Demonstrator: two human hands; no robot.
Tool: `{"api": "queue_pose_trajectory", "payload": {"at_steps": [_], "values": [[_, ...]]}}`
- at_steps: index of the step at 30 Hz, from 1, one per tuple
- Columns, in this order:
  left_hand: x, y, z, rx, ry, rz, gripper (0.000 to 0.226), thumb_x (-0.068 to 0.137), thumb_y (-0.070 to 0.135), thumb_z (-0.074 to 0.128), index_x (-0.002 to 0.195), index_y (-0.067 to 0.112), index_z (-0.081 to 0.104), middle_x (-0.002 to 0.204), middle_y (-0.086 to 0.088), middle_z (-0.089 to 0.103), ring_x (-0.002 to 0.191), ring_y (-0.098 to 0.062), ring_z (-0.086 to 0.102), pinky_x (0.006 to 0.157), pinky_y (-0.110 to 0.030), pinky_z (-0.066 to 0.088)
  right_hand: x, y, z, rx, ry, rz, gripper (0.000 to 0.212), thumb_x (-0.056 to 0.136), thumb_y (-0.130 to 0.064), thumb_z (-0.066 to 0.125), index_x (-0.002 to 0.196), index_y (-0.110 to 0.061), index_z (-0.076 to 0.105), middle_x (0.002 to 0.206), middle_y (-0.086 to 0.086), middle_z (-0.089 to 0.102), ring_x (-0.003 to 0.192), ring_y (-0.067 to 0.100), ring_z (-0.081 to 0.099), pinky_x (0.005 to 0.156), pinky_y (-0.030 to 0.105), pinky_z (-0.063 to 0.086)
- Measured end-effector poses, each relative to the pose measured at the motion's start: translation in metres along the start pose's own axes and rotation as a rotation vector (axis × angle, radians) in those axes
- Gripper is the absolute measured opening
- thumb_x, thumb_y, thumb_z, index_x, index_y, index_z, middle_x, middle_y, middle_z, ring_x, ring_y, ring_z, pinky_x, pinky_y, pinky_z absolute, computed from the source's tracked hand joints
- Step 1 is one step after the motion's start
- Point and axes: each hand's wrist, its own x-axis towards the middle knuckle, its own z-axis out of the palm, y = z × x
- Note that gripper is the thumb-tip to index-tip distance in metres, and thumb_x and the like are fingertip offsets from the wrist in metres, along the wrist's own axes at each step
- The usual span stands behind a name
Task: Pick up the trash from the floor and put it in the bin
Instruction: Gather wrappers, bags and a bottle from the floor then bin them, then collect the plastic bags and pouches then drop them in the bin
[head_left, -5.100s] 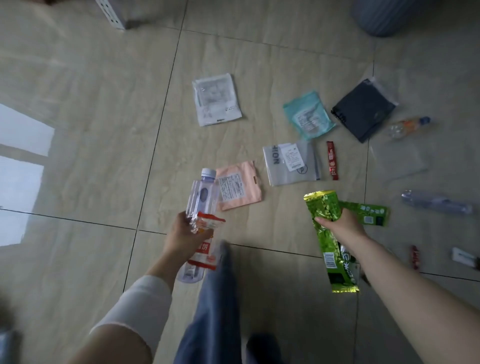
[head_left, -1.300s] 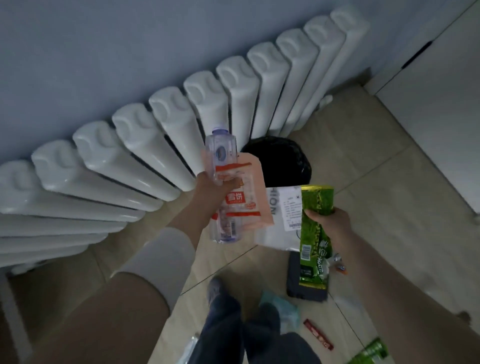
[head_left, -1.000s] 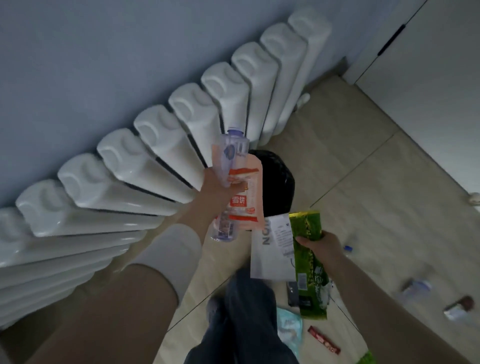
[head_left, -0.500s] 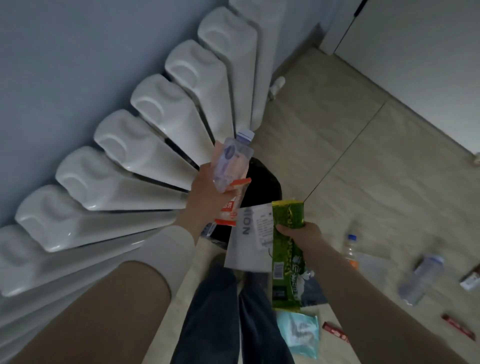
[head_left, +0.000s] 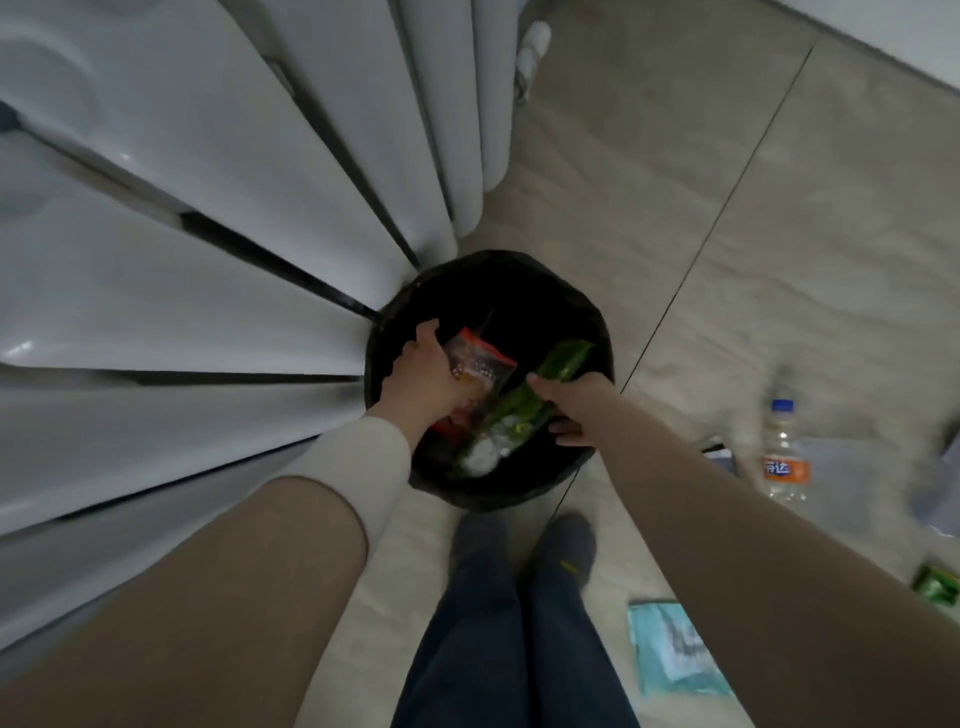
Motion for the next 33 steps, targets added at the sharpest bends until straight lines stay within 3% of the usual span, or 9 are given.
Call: {"api": "queue_pose_trajectory", "payload": {"at_steps": [3, 7, 11, 17, 21, 27, 30, 33], "values": [[-0.005, 0.002, -0.007, 0.075, -0.002, -0.01, 0.11, 0.064, 0.048, 0.077, 0.148, 0.015, 0.013, 0.149, -0.016, 0.034, 0.135, -0.036, 0.037, 0.11, -0.047, 0.034, -0.005, 0.003, -0.004, -0.087, 0.026, -0.043, 0.046, 0.082, -0.051, 0.061, 0.083, -0.007, 0.05, 0.096, 0.011, 0.06, 0.089, 0.028, 0.061, 0.078, 0.039, 0.057], [-0.019, 0.013, -0.023, 0.201, -0.013, 0.031, 0.113, 0.067, 0.05, 0.075, 0.15, 0.013, 0.008, 0.153, -0.016, 0.027, 0.139, -0.035, 0.029, 0.113, -0.049, 0.029, -0.03, 0.005, -0.015, -0.3, 0.102, -0.22, 0.045, 0.09, -0.047, 0.05, 0.104, -0.005, 0.059, 0.104, 0.018, 0.066, 0.104, 0.035, 0.062, 0.087, 0.038, 0.053], [-0.046, 0.028, -0.029, 0.486, 0.012, 0.169, 0.092, 0.076, 0.05, 0.067, 0.147, 0.015, 0.021, 0.147, -0.015, 0.036, 0.134, -0.035, 0.036, 0.109, -0.046, 0.035, -0.063, 0.02, -0.025, -0.487, 0.233, -0.488, 0.05, 0.091, -0.039, 0.052, 0.132, -0.01, 0.047, 0.127, 0.012, 0.058, 0.118, 0.03, 0.053, 0.094, 0.036, 0.045], [-0.105, 0.053, -0.014, 0.927, 0.038, 0.471, 0.063, 0.085, 0.039, 0.057, 0.139, 0.015, 0.034, 0.144, -0.012, 0.04, 0.134, -0.031, 0.034, 0.111, -0.047, 0.029, -0.106, 0.06, -0.044, -0.989, 0.44, -0.618, 0.039, 0.092, -0.028, 0.05, 0.127, -0.012, 0.046, 0.13, 0.011, 0.05, 0.12, 0.03, 0.045, 0.096, 0.039, 0.039], [-0.145, 0.072, 0.015, 1.09, 0.048, 0.622, 0.057, 0.089, 0.03, 0.053, 0.139, 0.014, 0.031, 0.147, -0.013, 0.035, 0.141, -0.033, 0.025, 0.114, -0.054, 0.018, -0.129, 0.104, -0.066, -1.062, 0.538, -0.568, 0.034, 0.093, -0.019, 0.048, 0.126, -0.01, 0.045, 0.134, 0.012, 0.045, 0.128, 0.031, 0.038, 0.102, 0.042, 0.035], [-0.22, 0.088, 0.075, 1.144, 0.013, 0.758, 0.051, 0.091, 0.023, 0.046, 0.139, 0.012, 0.032, 0.146, -0.013, 0.038, 0.141, -0.032, 0.027, 0.115, -0.052, 0.017, -0.172, 0.209, -0.097, -0.866, 0.631, -0.335, 0.043, 0.094, -0.016, 0.042, 0.137, -0.012, 0.034, 0.15, 0.014, 0.03, 0.142, 0.029, 0.021, 0.113, 0.045, 0.026], [-0.258, 0.088, 0.111, 1.198, -0.072, 0.91, 0.048, 0.092, 0.019, 0.045, 0.138, 0.012, 0.032, 0.141, -0.013, 0.041, 0.136, -0.033, 0.03, 0.113, -0.05, 0.022, -0.187, 0.278, -0.099, -0.802, 0.632, -0.194, 0.053, 0.095, -0.022, 0.044, 0.143, -0.012, 0.023, 0.154, 0.012, 0.021, 0.145, 0.028, 0.011, 0.114, 0.045, 0.021], [-0.279, 0.083, 0.151, 1.308, -0.197, 1.034, 0.054, 0.096, 0.019, 0.04, 0.146, 0.01, 0.021, 0.153, -0.015, 0.027, 0.144, -0.033, 0.018, 0.116, -0.051, 0.015, -0.194, 0.342, -0.089, -0.682, 0.65, -0.071, 0.054, 0.096, -0.025, 0.042, 0.143, -0.011, 0.021, 0.155, 0.012, 0.02, 0.146, 0.028, 0.008, 0.114, 0.045, 0.019]]}}
